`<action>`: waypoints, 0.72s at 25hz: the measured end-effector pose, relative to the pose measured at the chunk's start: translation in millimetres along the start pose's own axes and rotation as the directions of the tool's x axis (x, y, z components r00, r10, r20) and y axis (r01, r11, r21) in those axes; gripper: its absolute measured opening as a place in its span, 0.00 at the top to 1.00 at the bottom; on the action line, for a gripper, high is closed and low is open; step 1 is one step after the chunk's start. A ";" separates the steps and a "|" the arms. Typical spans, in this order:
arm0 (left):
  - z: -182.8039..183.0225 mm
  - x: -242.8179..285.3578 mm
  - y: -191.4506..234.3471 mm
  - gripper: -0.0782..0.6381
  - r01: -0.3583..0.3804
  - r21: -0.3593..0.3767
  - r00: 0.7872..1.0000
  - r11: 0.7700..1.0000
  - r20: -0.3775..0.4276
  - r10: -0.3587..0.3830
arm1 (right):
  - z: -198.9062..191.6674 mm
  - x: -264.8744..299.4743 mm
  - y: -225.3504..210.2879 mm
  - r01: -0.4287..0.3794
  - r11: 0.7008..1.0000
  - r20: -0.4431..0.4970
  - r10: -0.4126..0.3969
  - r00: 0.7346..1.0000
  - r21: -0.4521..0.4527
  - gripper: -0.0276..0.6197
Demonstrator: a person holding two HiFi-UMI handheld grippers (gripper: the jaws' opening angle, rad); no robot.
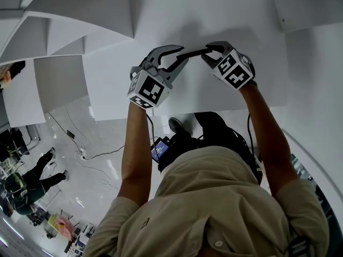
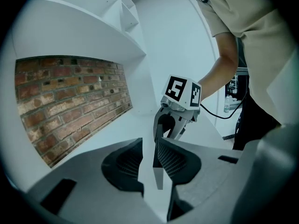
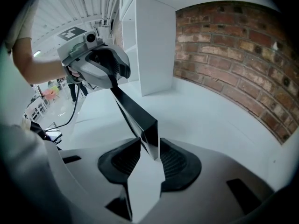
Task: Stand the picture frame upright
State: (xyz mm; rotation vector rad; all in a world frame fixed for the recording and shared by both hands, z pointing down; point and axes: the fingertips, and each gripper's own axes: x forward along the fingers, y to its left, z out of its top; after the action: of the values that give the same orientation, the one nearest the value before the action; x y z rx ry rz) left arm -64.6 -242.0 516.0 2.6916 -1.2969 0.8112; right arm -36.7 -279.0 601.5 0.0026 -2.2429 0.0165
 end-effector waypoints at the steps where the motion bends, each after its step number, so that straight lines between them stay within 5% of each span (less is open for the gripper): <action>1: -0.1 -0.5 -0.1 0.78 0.000 0.000 1.000 1.000 0.000 0.000 | -0.4 -0.2 -0.2 0.002 1.000 0.000 -0.002 1.000 0.001 0.76; 18: -4.3 -3.1 -3.1 0.78 -0.005 -0.002 1.000 1.000 -0.009 0.005 | 1.4 6.3 -5.9 -0.007 1.000 0.006 0.007 1.000 0.018 0.78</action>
State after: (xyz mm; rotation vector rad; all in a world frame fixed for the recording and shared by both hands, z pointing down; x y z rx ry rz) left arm -65.7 -236.6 518.8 2.6809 -1.3029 0.8217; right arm -41.6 -284.8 605.6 0.0049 -2.2484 0.0410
